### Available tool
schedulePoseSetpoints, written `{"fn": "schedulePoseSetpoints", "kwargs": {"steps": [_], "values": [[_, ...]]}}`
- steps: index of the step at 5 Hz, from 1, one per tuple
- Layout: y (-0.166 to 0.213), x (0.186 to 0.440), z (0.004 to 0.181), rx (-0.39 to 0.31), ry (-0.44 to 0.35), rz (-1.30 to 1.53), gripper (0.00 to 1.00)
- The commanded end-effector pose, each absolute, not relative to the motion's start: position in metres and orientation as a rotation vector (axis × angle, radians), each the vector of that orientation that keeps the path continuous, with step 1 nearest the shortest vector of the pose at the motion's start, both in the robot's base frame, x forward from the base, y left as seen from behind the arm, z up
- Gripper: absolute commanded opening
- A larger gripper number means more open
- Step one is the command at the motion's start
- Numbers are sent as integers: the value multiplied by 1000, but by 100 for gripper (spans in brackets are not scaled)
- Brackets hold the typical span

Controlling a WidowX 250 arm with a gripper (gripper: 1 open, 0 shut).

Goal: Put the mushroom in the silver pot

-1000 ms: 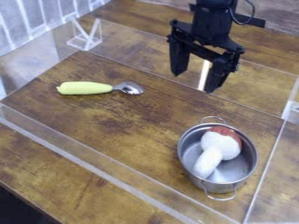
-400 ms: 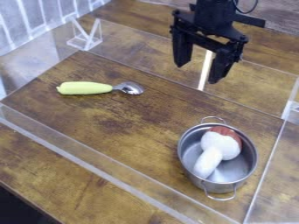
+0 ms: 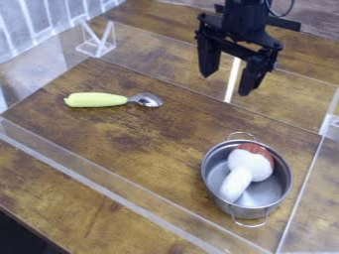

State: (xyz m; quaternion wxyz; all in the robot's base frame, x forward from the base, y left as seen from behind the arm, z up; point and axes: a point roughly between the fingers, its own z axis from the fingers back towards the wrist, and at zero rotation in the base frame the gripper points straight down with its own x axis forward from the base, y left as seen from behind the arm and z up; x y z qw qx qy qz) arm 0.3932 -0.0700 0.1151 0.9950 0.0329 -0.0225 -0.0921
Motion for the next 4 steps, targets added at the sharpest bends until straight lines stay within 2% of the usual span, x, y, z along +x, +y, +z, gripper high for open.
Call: {"fn": "schedulePoseSetpoints", "kwargs": {"steps": [1,4], "values": [[-61,400,132,59,-104,-147,100],[-57,402,139,76,-93,-132,100]]}}
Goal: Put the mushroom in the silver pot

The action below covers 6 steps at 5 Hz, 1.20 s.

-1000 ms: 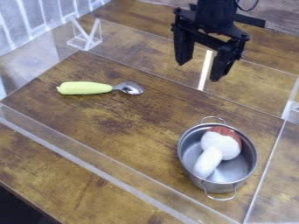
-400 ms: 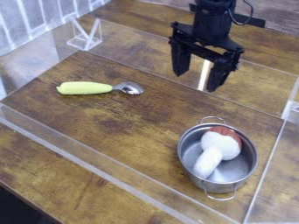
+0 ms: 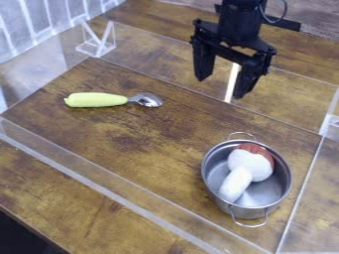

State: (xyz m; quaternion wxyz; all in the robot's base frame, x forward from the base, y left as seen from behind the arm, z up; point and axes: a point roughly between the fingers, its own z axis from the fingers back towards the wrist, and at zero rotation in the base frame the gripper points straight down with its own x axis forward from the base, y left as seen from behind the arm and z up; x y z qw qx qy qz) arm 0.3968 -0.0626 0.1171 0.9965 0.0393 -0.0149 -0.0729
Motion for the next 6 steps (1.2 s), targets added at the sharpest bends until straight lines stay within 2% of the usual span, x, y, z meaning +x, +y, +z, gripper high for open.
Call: {"fn": "schedulePoseSetpoints", "kwargs": {"steps": [1,4,6], "values": [[-57,403,137,76,-89,-132,100],[-54,405,131,73,-73,-121,100],[-57,404,136,68,-76,-124,100]]}}
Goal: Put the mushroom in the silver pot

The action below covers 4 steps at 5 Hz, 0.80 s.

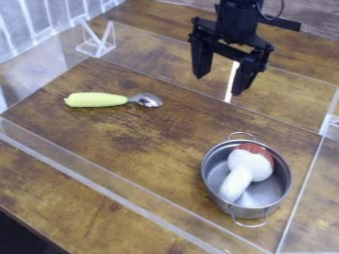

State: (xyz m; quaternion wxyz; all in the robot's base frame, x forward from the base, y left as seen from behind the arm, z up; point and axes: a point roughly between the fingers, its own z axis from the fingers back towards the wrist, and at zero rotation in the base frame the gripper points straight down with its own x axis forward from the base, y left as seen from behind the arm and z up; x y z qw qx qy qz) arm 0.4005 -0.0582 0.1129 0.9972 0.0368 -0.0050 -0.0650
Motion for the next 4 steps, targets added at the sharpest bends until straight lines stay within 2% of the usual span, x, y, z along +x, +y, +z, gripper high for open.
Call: {"fn": "schedulePoseSetpoints", "kwargs": {"steps": [1,4], "values": [[-61,400,136,62,-74,-132,100],[-69,392,141,53,-67,-157,100]]}}
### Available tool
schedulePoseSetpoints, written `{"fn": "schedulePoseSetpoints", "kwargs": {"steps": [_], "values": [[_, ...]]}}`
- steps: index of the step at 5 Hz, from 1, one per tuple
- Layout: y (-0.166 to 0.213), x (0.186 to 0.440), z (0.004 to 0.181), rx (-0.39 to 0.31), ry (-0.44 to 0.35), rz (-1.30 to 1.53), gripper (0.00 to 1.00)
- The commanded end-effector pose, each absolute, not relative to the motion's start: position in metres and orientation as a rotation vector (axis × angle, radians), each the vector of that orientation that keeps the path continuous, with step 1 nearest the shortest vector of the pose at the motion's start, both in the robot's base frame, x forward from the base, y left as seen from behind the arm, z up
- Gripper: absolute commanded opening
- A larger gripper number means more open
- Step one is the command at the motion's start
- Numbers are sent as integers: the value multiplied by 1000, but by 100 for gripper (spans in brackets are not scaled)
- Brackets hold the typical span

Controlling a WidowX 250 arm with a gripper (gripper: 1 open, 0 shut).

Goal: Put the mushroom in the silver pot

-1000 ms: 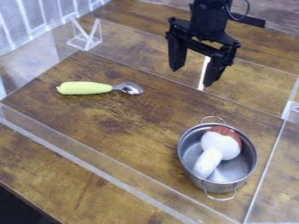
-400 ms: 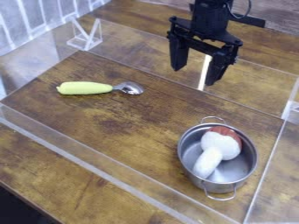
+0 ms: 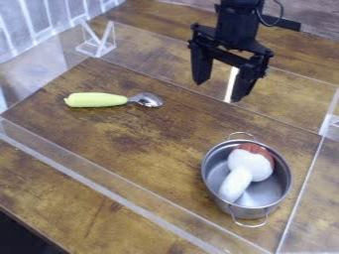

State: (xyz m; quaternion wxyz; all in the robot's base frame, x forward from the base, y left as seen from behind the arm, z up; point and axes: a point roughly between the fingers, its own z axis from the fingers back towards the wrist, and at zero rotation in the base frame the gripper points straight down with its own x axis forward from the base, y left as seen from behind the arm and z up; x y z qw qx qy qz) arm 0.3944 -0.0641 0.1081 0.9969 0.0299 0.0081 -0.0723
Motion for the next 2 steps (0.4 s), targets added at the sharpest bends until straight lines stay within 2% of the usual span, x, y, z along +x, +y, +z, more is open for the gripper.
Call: {"fn": "schedulePoseSetpoints", "kwargs": {"steps": [1,2], "values": [[-71,391,146,55,-73,-163,100],[-69,391,150,64,-78,-159,100]]}}
